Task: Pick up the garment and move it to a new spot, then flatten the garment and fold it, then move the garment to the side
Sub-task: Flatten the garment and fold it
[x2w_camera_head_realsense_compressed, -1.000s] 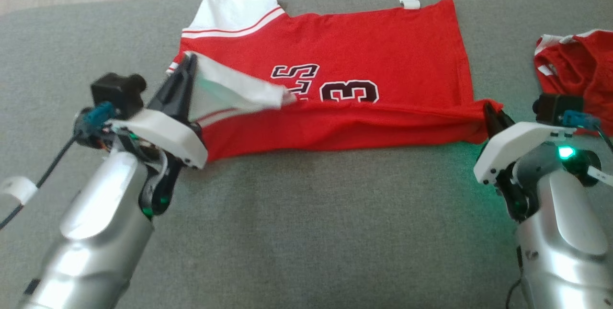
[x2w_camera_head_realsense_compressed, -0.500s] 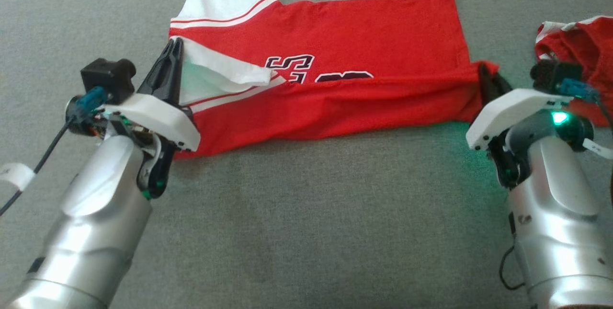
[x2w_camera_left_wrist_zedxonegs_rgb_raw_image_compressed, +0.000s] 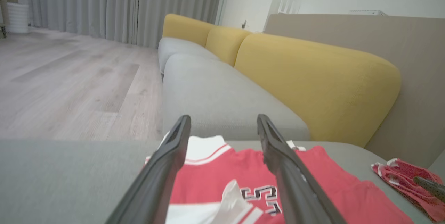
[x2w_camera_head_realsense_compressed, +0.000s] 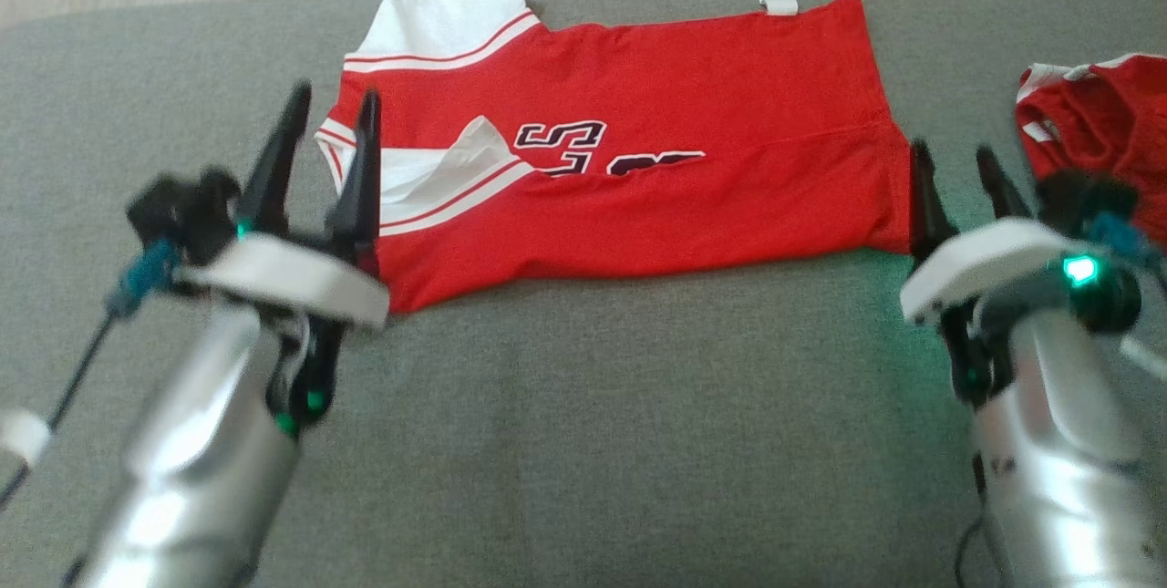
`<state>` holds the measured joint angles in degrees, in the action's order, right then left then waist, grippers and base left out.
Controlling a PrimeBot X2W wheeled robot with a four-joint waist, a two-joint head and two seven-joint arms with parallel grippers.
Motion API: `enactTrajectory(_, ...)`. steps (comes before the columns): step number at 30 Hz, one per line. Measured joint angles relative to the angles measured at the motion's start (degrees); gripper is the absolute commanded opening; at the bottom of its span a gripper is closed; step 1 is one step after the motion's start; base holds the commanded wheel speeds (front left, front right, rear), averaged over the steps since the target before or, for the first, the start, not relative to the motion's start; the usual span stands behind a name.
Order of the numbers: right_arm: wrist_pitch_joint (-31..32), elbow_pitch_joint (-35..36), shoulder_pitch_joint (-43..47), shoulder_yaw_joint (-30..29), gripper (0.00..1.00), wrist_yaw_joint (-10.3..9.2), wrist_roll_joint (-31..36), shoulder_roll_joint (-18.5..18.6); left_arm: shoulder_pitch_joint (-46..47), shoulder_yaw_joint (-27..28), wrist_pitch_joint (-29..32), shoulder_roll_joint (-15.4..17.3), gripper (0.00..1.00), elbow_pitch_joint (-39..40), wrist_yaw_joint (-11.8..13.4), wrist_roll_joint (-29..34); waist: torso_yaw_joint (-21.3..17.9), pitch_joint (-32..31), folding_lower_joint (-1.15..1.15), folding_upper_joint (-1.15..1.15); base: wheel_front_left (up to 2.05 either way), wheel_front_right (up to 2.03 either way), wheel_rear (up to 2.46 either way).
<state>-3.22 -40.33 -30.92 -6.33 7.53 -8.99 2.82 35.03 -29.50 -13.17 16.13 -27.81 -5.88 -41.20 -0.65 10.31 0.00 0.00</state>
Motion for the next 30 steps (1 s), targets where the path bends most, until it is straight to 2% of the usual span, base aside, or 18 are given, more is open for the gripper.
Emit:
enactTrajectory(8, -0.62, 8.37, 10.31, -1.47, 1.00, 0.00, 1.42, -0.04, -17.54, 0.24, 4.31, 1.53, 1.00, 8.38, 6.71, -4.48, 0.56, -0.60, 0.00, 0.00, 0.00, 0.00, 0.00)
enactTrajectory(13, 0.67, 13.58, 13.34, -1.64, 1.00, 0.00, 0.89, -0.08, -22.11, 1.25, 6.70, 1.51, 1.00, 9.77, 10.11, -6.88, 0.86, 0.20, 0.00, 0.00, 0.00, 0.00, 0.00)
enactTrajectory(18, 2.37, 17.60, 14.10, -1.30, 1.00, 0.00, 0.83, -0.09, -21.99, 2.64, 7.82, 1.26, 1.00, 9.53, 10.92, -9.07, 0.58, 1.63, 0.00, 0.00, 0.00, 0.00, 0.00)
enactTrajectory(29, 5.48, 20.02, 13.89, 0.02, 1.00, 0.00, 1.04, -0.10, -17.52, 3.81, 10.22, 0.04, 1.00, 5.46, 10.90, -11.82, -0.59, 4.56, 0.01, 0.00, 0.00, 0.00, 0.00)
enactTrajectory(30, 5.79, 19.87, 13.83, -0.01, 1.00, 0.00, 1.14, -0.10, -17.40, 3.81, 10.71, -0.15, 0.83, 5.10, 10.81, -12.12, -0.65, 4.77, 0.01, 0.00, 0.00, 0.00, 0.00)
